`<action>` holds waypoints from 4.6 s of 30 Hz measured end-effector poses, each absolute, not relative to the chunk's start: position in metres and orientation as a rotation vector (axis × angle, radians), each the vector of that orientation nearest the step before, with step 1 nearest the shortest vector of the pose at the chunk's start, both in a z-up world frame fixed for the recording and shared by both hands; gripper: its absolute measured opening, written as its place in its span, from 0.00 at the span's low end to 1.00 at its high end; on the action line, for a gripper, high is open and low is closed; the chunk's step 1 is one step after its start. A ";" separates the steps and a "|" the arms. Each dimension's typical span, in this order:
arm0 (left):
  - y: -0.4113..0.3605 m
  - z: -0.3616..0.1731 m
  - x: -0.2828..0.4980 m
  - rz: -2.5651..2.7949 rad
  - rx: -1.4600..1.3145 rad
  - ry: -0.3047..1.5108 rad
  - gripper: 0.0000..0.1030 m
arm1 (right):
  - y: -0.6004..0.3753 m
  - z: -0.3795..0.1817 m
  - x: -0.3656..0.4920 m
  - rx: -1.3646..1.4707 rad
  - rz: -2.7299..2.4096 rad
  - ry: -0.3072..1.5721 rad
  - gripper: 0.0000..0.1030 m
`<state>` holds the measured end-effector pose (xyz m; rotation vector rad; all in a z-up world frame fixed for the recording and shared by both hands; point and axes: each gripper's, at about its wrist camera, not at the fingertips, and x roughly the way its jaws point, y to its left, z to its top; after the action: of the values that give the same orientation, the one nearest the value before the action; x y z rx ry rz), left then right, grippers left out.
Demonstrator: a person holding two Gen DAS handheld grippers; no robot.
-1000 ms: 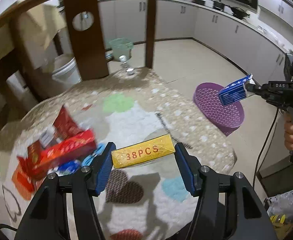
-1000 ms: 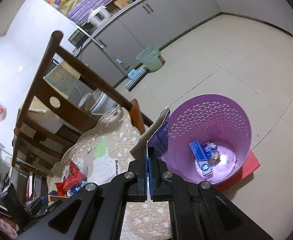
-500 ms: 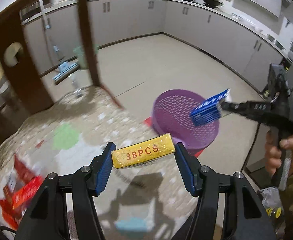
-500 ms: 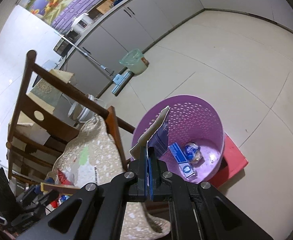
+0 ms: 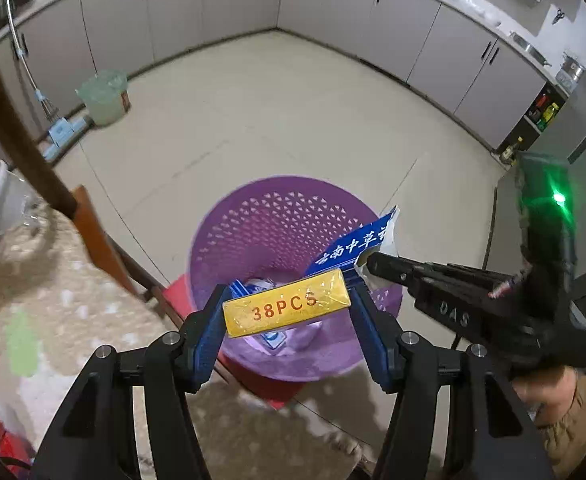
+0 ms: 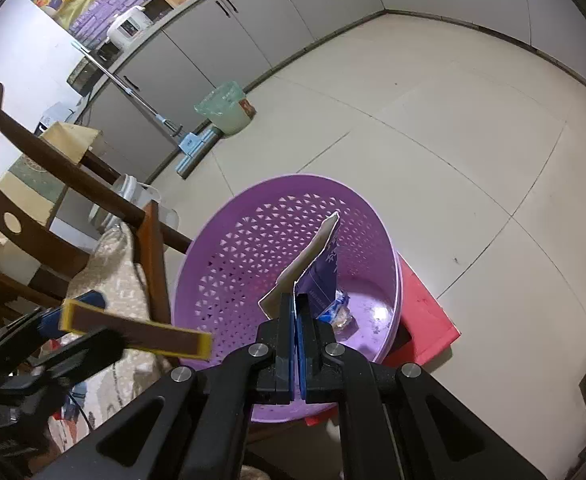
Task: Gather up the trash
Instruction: 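Carry the yellow box and blue packet over the purple wastebasket, then open both grippers to drop the items into the wastebasket, then move both grippers back from the wastebasket to the trash pile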
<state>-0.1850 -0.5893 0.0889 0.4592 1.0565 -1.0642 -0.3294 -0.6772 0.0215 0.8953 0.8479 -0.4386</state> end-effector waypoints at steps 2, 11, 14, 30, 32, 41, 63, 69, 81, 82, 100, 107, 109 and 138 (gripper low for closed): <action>-0.598 0.078 -0.183 -1.055 0.465 1.083 0.58 | -0.678 0.017 -0.327 0.887 -0.442 0.859 0.01; -0.608 0.043 -0.179 -1.024 0.485 1.153 0.58 | -0.681 -0.004 -0.315 0.851 -0.466 0.911 0.01; -0.607 0.039 -0.177 -1.018 0.485 1.161 0.58 | -0.682 -0.008 -0.313 0.853 -0.470 0.917 0.01; -0.588 0.048 -0.166 -1.010 0.422 1.159 0.58 | -0.679 -0.003 -0.312 0.855 -0.498 0.916 0.02; -0.586 0.052 -0.168 -1.019 0.414 1.161 0.59 | -0.678 -0.001 -0.311 0.852 -0.502 0.918 0.03; -0.560 0.070 -0.169 -1.004 0.344 1.164 0.61 | -0.673 0.015 -0.314 0.843 -0.516 0.889 0.23; -0.389 0.156 -0.207 -0.715 0.314 0.949 0.66 | -0.575 0.094 -0.318 0.724 -0.467 0.824 0.40; -0.330 0.169 -0.202 -0.597 0.278 0.900 0.70 | -0.527 0.117 -0.303 0.665 -0.396 0.819 0.44; -0.231 0.172 -0.188 -0.446 0.160 0.880 0.73 | -0.442 0.148 -0.271 0.549 -0.298 0.872 0.51; -0.225 0.169 -0.186 -0.435 0.154 0.882 0.73 | -0.435 0.150 -0.268 0.538 -0.293 0.876 0.51; -0.172 0.123 -0.153 -0.318 0.064 0.972 0.73 | -0.388 0.152 -0.245 0.460 -0.245 0.936 0.54; -0.176 0.119 -0.155 -0.301 0.089 0.979 0.73 | -0.388 0.150 -0.246 0.471 -0.212 0.926 0.54; -0.178 0.119 -0.156 -0.300 0.095 0.976 0.73 | -0.386 0.149 -0.246 0.466 -0.198 0.925 0.55; -0.059 0.066 -0.092 -0.190 -0.053 1.073 0.73 | -0.331 0.094 -0.168 0.432 0.118 1.029 0.60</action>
<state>-0.0921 -0.0594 0.0658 -0.0532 1.0726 -0.1904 -0.1675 -0.3315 0.0939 0.4319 1.0286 0.1183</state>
